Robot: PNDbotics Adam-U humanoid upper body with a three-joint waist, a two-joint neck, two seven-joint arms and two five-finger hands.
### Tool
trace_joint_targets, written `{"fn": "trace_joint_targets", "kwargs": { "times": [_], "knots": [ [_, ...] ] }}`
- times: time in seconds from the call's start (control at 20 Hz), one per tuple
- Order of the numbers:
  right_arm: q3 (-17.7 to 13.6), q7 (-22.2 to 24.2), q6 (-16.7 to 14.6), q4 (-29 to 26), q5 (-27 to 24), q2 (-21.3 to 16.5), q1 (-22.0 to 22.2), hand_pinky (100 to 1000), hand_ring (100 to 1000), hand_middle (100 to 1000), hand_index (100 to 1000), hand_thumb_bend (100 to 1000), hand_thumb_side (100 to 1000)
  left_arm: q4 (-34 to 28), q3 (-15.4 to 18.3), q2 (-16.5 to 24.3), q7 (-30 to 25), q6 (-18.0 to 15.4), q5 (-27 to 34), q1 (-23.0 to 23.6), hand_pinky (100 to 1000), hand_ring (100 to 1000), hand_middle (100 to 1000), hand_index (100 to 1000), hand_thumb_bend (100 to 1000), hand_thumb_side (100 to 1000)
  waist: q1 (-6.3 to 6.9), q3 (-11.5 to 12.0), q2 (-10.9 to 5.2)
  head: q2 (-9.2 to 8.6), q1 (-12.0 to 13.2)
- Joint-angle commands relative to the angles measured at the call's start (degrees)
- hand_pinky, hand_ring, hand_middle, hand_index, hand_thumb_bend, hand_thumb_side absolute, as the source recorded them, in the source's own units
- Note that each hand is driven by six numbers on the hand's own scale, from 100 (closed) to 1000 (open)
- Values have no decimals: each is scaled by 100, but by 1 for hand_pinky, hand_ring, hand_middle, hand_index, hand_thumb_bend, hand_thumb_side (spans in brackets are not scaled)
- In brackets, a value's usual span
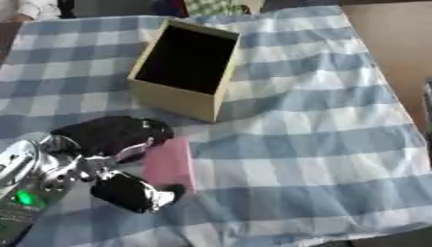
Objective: Pick up objects on the table and place them in the box.
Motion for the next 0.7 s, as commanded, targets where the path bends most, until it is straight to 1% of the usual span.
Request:
{"fn": "trace_joint_targets", "kwargs": {
  "times": [0.05, 0.1, 0.2, 0.3, 0.35, 0.4, 0.45, 0.5, 0.55, 0.6, 0.7],
  "knots": [
    [-43, -9, 19, -88, 7, -80, -49, 850, 678, 629, 737, 100, 996, -108, 45, 89, -220, 194, 52, -23, 656, 891, 981, 901, 349, 761, 2, -5, -84, 37, -11],
    [-43, -5, 19, -88, 3, -75, -48, 850, 677, 628, 737, 100, 996, -108, 41, 91, -222, 207, 56, -13, 654, 887, 977, 899, 345, 759, 2, -7, -83, 37, -11],
    [-43, 1, 17, -88, -3, -71, -48, 851, 677, 628, 738, 100, 995, -108, 51, 92, -224, 244, 42, 3, 638, 855, 906, 891, 321, 747, 0, -12, -82, 37, -15],
    [-50, 0, 16, -88, -6, -71, -41, 851, 678, 629, 738, 100, 995, -108, 83, 85, -222, 278, 13, 5, 607, 812, 836, 848, 303, 735, -2, -14, -83, 37, -17],
    [-52, -1, 16, -88, -8, -70, -39, 851, 678, 629, 738, 100, 995, -108, 99, 81, -212, 286, 0, 2, 566, 772, 796, 822, 284, 719, -2, -14, -83, 37, -18],
    [-54, -1, 16, -88, -9, -70, -36, 851, 678, 629, 738, 100, 996, -108, 122, 73, -171, 289, -13, -9, 474, 672, 710, 768, 220, 659, -3, -12, -83, 37, -19],
    [-54, 0, 16, -88, -9, -69, -34, 851, 678, 629, 738, 100, 996, -108, 142, 65, -102, 285, -23, -17, 474, 672, 710, 768, 220, 659, -4, -11, -83, 37, -19],
    [-56, -1, 16, -88, -10, -69, -31, 852, 678, 629, 738, 100, 995, -108, 165, 54, -9, 283, -13, -21, 320, 528, 567, 661, 100, 558, -6, -10, -81, 37, -21],
    [-58, -2, 17, -88, -10, -69, -29, 852, 678, 629, 738, 100, 996, -108, 187, 51, 102, 285, 8, -22, 256, 471, 516, 610, 100, 519, -7, -9, -79, 37, -25],
    [-59, -3, 16, -88, -10, -69, -27, 852, 678, 629, 738, 100, 996, -108, 203, 54, 207, 287, 32, -20, 237, 453, 501, 597, 100, 497, -8, -9, -76, 37, -26],
    [-62, -4, 16, -88, -8, -68, -25, 852, 678, 628, 737, 100, 995, -108, 223, 68, 382, 294, 61, -25, 228, 433, 482, 585, 100, 467, -9, -9, -70, 37, -30]
  ]
}}
